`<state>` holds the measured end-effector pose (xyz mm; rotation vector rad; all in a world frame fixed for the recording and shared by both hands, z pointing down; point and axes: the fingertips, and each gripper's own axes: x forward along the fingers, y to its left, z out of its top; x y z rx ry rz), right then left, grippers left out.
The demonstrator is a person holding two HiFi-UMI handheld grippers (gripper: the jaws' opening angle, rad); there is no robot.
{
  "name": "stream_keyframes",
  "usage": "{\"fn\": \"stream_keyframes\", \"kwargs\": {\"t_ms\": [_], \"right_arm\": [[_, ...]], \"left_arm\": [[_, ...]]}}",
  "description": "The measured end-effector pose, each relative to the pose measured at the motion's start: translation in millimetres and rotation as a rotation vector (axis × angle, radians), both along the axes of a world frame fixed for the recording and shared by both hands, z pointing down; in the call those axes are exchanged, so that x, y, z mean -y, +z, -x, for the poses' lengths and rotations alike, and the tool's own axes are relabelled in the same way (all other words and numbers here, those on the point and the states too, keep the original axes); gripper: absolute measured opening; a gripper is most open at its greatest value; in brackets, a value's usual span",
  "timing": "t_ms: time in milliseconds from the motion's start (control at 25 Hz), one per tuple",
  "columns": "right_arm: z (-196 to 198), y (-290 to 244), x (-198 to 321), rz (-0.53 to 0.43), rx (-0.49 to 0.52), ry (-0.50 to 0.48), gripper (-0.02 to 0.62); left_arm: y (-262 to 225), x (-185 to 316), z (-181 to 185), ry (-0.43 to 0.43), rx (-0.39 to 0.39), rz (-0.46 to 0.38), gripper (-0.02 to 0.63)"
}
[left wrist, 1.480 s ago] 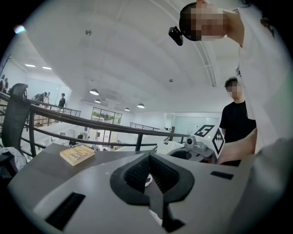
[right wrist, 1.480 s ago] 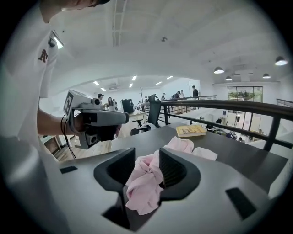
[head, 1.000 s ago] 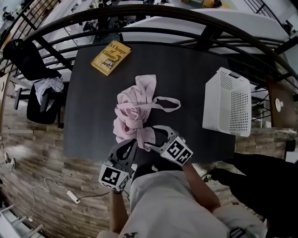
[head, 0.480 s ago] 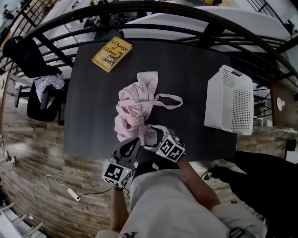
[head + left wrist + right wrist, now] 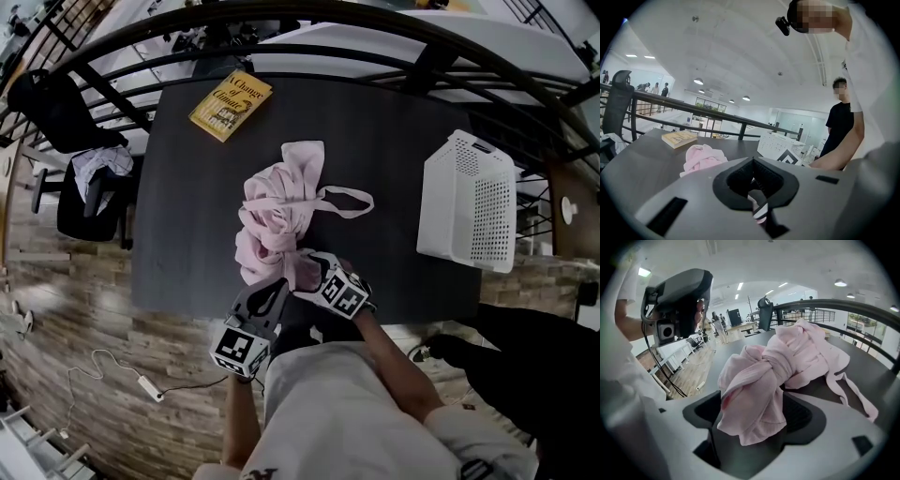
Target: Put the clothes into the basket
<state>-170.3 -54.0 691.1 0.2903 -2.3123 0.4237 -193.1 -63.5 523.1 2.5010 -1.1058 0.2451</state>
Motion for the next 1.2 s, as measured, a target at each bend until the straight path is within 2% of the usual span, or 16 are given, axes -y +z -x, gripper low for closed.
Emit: {"fn": "stream_keyframes", "kwargs": {"t_ms": [400,520,760,960,1200], "right_arm": [[10,21,-2,0.051,-0.003,-0.006,0.392],[12,23,-3,0.051,-0.006,-0.008,0.278],[8,30,7,0.043,0.007,0.036,0.115],[8,15,8,0.065,0.038,0.073,0.084],[8,-9,11,0.117,0.142,0.151,0.078]], "left_arm": [[7,-2,3,0.008,0.003,0.017,0.003],[8,-2,3,0.015,0.005,0.020,0.003],[10,-2,1,0.032,0.004,0.020,0.003],[8,0,-1,0.046,0.000,0.015,0.003],[4,2,-5,0.068,-0.002,-0.002,0.003]]}}
